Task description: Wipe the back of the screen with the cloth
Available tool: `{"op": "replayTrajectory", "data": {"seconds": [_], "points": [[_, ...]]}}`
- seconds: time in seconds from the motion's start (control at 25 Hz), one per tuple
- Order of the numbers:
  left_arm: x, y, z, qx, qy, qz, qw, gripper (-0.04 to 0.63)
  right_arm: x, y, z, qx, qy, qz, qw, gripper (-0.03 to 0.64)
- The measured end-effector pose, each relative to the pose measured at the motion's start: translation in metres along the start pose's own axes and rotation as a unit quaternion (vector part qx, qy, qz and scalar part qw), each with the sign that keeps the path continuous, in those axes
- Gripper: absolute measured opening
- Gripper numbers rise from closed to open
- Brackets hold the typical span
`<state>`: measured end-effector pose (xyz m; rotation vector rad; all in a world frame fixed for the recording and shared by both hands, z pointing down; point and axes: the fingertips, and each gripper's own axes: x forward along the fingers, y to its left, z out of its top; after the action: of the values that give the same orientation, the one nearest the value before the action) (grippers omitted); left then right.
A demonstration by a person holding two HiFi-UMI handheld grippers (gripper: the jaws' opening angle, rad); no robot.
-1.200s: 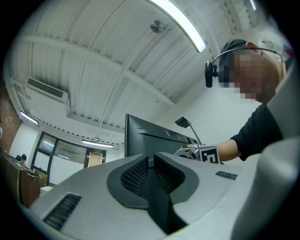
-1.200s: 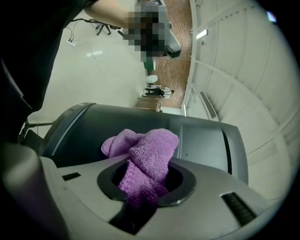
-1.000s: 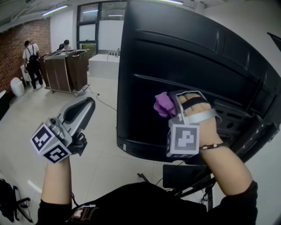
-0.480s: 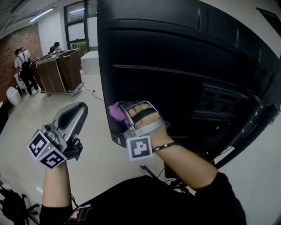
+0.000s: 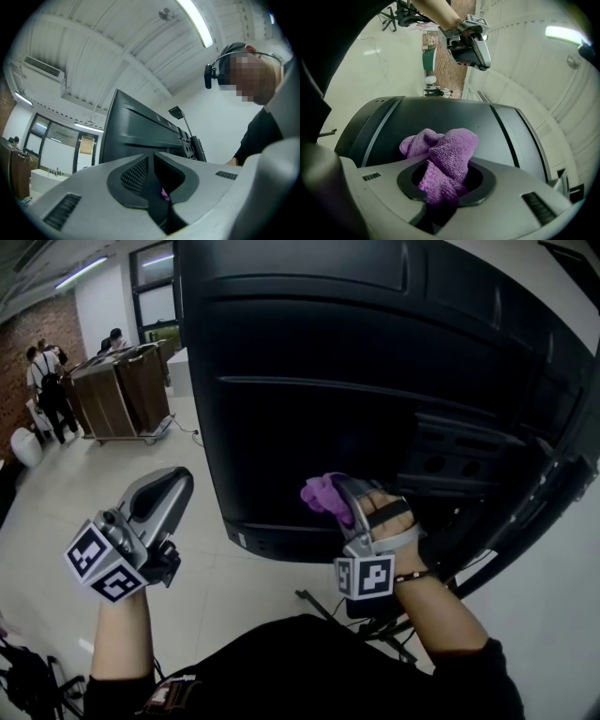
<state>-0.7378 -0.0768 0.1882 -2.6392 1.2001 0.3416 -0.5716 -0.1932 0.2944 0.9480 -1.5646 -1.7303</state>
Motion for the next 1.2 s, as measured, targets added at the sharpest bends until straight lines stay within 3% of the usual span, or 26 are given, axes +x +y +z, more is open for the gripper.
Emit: {"op": "replayTrajectory", "data": {"seconds": [0.24, 0.48, 0.68, 0.8, 0.92, 1.08, 1.2], "points": [[0.016, -0.005, -0.011, -0.015, 0.0, -0.011, 0.9998, 0.034, -0.029, 0.002, -0.054, 0.057, 0.032, -0.022, 0.998, 0.109], [0.018, -0.011, -0.017, -0.02, 0.004, -0.016, 0.9997, 0.032, -0.055, 0.006, -0.131, 0.087, 0.128, -0.024, 0.988, 0.109], [0.013, -0.006, -0.022, -0.025, 0.007, -0.006, 0.9996, 0.032, -0.065, 0.012, -0.146, 0.104, 0.159, -0.02, 0.982, 0.107], [0.008, -0.001, -0.025, -0.028, 0.01, 0.002, 0.9996, 0.034, -0.067, 0.007, -0.123, 0.126, 0.122, -0.02, 0.984, 0.107], [0.001, 0.005, -0.029, -0.032, 0.011, 0.013, 0.9993, 0.034, -0.058, 0.015, -0.068, 0.131, 0.045, 0.005, 0.99, 0.109], [-0.011, 0.005, -0.038, -0.04, 0.019, 0.024, 0.9987, 0.032, -0.027, 0.041, 0.023, 0.094, -0.056, 0.05, 0.993, 0.109], [-0.023, 0.003, -0.041, -0.044, 0.022, 0.032, 0.9983, 0.032, -0.004, 0.045, 0.091, 0.052, -0.117, 0.059, 0.99, 0.109]]}}
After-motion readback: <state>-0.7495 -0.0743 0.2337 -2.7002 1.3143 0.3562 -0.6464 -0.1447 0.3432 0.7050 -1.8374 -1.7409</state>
